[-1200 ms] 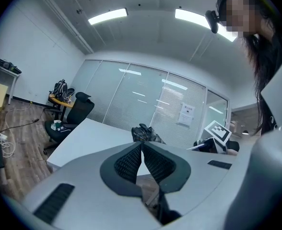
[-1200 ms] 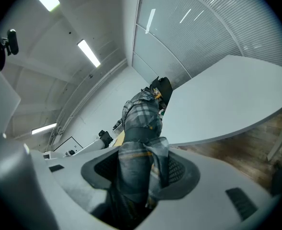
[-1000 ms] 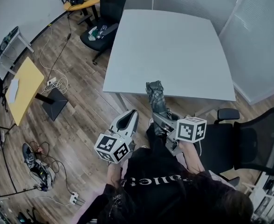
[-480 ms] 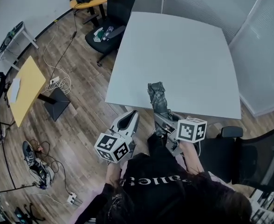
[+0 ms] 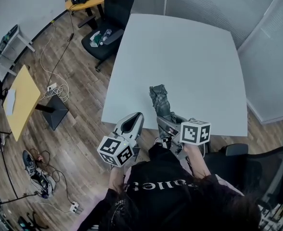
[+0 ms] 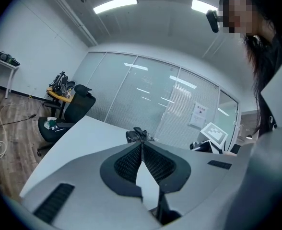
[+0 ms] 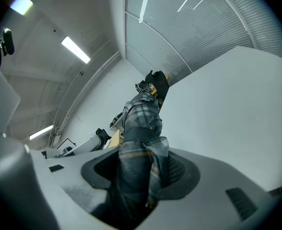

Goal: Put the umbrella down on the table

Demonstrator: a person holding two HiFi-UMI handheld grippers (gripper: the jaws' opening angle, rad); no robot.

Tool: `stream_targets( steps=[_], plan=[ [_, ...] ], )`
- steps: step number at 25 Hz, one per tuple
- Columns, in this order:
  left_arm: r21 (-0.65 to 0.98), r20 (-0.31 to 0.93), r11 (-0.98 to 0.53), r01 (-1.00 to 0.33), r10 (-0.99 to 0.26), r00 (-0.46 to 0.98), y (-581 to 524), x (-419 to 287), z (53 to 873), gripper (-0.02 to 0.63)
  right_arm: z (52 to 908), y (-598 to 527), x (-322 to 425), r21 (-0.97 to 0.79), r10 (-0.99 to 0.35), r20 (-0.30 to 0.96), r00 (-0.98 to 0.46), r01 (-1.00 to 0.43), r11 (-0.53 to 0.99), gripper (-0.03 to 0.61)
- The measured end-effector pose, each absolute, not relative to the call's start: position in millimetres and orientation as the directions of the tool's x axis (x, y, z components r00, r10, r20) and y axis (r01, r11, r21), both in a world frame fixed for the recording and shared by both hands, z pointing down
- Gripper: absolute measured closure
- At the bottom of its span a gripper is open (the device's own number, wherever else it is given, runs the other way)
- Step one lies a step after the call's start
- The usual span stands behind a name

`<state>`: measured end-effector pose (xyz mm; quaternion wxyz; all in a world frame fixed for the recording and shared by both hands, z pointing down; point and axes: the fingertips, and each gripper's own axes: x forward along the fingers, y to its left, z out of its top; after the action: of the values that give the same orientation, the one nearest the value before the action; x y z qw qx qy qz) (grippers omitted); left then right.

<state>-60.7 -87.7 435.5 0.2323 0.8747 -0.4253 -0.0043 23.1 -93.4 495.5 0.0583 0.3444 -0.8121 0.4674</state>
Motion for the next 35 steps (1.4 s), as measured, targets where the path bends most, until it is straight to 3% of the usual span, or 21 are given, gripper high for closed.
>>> stream_targets(
  steps=[19,35],
  plan=[
    [0.383,0.232,-0.555,-0.738,-0.715,0.659,-171.9,-10.4,444.1,0.588,538.5,-219.7,91.0,-0.625,-0.498,0.508,-0.703,-0.698,0.348,0.353],
    [0.376,0.250,-0.578,-0.724,-0.689,0.680,-221.0,-68.0,442.6,0.588,584.4,-324.8,65.8,-0.465,-0.460,0.649,-0.606,-0.794,0.391,0.353]
  ],
)
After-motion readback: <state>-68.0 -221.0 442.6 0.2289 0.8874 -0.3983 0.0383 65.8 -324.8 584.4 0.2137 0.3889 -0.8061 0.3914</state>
